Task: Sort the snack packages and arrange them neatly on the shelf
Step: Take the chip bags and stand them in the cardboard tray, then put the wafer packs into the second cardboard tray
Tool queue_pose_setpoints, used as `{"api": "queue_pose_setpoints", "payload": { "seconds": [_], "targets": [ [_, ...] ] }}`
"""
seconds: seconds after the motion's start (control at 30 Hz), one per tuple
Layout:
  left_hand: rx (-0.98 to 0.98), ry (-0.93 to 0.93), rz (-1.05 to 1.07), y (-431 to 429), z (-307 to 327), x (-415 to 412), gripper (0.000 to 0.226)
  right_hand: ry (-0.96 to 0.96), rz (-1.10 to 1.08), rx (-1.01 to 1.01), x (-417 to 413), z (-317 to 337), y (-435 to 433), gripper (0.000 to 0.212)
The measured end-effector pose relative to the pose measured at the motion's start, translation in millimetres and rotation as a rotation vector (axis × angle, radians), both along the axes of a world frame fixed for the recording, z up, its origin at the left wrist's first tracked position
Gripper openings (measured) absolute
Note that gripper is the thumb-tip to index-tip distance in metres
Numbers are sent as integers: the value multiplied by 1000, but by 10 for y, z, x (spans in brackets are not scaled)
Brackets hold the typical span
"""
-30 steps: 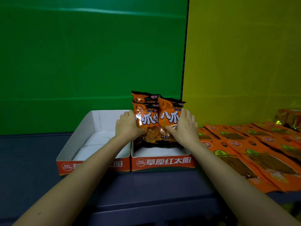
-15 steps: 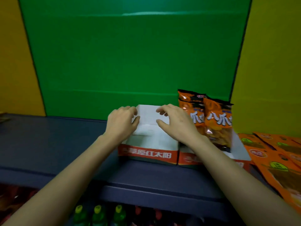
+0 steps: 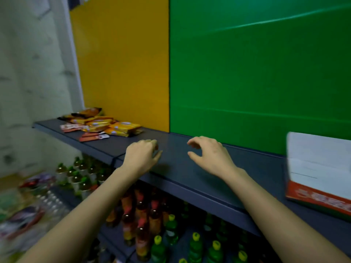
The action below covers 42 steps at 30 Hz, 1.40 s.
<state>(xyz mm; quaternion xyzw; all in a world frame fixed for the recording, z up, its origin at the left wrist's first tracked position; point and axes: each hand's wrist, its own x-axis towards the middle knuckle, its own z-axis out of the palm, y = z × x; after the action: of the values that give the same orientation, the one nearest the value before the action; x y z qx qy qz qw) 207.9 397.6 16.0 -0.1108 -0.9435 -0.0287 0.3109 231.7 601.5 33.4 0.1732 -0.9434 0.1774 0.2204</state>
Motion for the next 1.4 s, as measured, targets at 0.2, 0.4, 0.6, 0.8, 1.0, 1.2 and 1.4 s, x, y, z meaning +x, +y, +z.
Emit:
{"api": "queue_pose_setpoints", "payload": {
  "seconds": [0.2, 0.4, 0.6, 0.8, 1.0, 1.2, 1.4],
  "targets": [
    [-21, -32, 107, -1352, -96, -2, 30, -32, 76, -8, -353, -196, -1218, 34],
    [24, -59, 221, -2361, -187, -33, 30, -89, 153, -15, -704, -227, -2229, 33],
    [76, -63, 291, -2975, -244, -269, 31, -126, 171, 7, -1181, -250, -2845, 33],
    [108, -61, 271, -3373, -248, -844, 30, -111, 131, 1, -1811, -195, -3189, 30],
    [110, -77, 174, -3573, -115, -1732, 31, -96, 22, -26, -2601, -31, -3328, 32],
    [148, -93, 48, -3644, -67, -2470, 32, -154, -330, -51, -3236, 22, -3233, 60],
    [223, -166, -94, -3533, -93, -2999, 33, -317, -551, -166, -3446, -54, -3103, 93]
  ]
}}
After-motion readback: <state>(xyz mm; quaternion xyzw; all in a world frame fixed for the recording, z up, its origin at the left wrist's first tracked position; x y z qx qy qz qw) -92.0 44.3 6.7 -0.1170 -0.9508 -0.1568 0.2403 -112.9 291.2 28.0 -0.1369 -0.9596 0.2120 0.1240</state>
